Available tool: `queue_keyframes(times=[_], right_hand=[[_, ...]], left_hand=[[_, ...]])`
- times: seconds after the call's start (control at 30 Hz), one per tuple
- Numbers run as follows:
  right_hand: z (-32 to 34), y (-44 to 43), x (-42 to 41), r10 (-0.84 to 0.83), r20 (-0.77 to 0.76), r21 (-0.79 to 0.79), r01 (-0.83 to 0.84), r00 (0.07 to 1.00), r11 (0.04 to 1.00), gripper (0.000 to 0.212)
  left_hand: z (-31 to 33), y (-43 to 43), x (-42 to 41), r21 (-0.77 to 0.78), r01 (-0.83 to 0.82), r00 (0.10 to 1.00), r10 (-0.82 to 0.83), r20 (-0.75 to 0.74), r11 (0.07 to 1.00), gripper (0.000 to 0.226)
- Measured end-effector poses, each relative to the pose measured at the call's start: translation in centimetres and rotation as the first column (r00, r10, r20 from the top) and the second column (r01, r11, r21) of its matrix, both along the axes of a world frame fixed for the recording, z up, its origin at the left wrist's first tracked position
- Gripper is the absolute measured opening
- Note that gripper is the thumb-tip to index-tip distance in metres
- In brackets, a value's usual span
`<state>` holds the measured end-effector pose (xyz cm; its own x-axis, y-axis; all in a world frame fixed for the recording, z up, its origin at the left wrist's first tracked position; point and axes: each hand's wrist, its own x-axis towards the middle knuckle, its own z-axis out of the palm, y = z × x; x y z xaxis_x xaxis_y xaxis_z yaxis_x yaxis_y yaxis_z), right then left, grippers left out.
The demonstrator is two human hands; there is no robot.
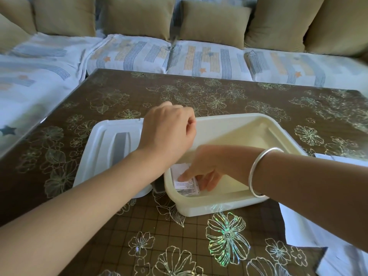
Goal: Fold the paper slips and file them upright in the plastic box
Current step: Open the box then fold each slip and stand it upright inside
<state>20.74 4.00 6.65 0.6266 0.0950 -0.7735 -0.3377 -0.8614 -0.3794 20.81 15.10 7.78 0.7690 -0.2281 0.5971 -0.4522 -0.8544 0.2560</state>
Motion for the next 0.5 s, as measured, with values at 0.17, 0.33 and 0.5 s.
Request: queue_keyframes(times=[0.17,0.33,0.5], right_hand=[[1.6,-0.8,-0.1,0.010,0.029,0.016,-0.011,1.000,1.000,0.065],[4.3,-2.5,-1.2,-0.037,0.118,0.121,0.022,0.992,0.992,0.048],[6.5,-5.5,-3.8,-0.091,0.397,0.194,0.014,0.913,0.981,0.007]], left_hand=[[0.2,-0.1,-0.2,-0.016,0.005,1.000,-0.004,0.027,1.000,0.012],[1.3,0.1,-1.2,-0.091,0.018,0.999,-0.013,0.047,0.996,0.014],[3.5,-1.3,-3.8,-0.230,0.090,0.994,-0.100,-0.032,0.969,0.012]])
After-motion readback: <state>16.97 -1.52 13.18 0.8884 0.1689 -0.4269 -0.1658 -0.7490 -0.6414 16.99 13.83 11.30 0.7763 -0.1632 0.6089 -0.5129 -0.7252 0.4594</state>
